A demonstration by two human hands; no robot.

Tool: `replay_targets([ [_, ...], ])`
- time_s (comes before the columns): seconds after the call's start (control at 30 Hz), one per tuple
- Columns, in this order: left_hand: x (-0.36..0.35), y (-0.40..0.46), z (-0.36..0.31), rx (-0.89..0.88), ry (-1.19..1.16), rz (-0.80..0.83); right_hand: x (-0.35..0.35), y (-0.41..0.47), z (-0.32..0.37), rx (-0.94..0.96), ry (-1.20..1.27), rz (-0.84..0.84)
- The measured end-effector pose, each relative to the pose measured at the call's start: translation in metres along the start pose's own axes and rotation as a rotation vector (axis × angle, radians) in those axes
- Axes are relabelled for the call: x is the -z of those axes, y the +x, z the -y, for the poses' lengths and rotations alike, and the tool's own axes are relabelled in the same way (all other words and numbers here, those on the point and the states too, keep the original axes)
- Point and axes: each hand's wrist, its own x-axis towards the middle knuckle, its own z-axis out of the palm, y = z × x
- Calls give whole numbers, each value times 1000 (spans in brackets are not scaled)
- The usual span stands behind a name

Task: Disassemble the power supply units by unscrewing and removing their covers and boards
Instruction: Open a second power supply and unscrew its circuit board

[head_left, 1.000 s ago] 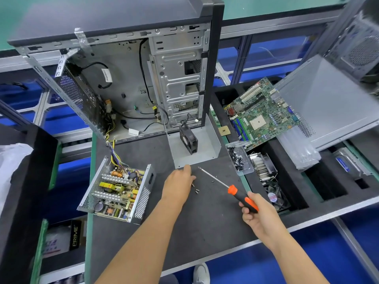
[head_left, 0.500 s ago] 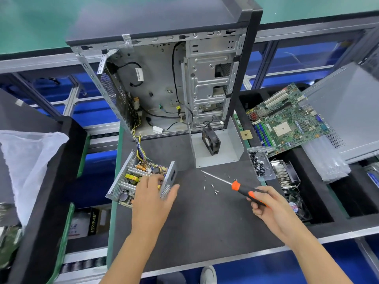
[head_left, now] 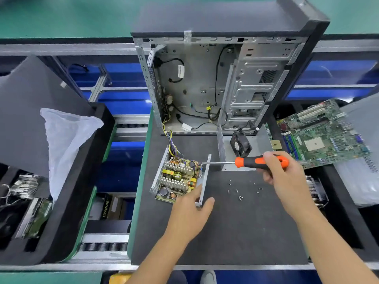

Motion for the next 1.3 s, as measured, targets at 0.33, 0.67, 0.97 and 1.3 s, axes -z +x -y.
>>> replay_targets([
  [0.33, -24, 18, -22, 10, -234, 315, -43, 27, 37, 433, -668, 53],
  [0.67, 15, 44, -11, -224, 39, -163, -69, 44, 43, 486, -1017, 164],
  [0.97, 32, 61, 13, -268, 115, -238, -70, 52, 44, 505, -1017, 171],
  [1.3, 31, 65, 7, -254, 219, -217, -69, 52, 40, 493, -1012, 130],
])
